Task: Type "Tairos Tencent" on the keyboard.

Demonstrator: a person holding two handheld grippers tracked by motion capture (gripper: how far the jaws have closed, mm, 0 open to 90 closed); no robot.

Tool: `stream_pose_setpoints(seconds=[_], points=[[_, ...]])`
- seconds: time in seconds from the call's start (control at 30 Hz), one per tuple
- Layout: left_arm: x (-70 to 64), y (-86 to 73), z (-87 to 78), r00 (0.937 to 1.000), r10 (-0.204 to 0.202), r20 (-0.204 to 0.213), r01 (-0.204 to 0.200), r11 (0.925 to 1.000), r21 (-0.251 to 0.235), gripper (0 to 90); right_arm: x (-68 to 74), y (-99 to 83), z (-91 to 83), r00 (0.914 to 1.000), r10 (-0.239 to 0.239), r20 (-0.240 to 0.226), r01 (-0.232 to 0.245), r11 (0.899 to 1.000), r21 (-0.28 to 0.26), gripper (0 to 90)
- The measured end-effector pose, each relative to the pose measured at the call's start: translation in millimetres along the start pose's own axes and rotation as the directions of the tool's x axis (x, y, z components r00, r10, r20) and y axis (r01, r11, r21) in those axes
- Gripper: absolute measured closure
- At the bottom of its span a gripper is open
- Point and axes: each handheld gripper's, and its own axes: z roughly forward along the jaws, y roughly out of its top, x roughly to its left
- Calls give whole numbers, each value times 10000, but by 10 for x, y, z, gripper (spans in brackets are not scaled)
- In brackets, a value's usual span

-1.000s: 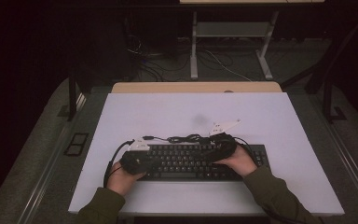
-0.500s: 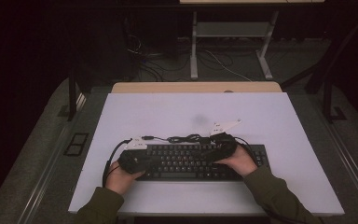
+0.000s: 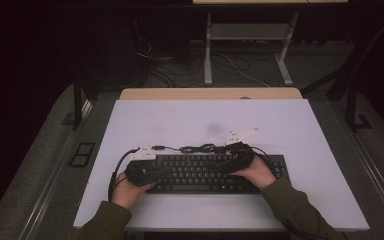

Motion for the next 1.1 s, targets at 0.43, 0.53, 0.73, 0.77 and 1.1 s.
stream_pose_setpoints(seconds=[0.43, 0.53, 0.73, 0.77, 1.1], points=[[-112, 30, 51, 9988, 165, 453, -165, 9999, -16, 892, -3, -5, 29, 10000, -64, 41, 63, 10000, 38, 198], [-137, 40, 63, 9979, 309, 564, -312, 9995, 44, 892, 0, -6, 34, 9999, -90, 72, 90, 10000, 31, 192], [-197, 49, 108, 9963, 392, 762, -400, 9992, 87, 892, 0, -6, 34, 9999, -109, 116, 108, 9999, 34, 190], [-205, 51, 116, 9959, 454, 788, -465, 9988, 121, 892, -1, -6, 35, 9999, -118, 124, 118, 9999, 36, 190], [-291, 53, 215, 9910, 710, 1138, -766, 9960, 461, 892, 3, -11, 42, 9999, -70, 130, 69, 10000, 29, 190]])
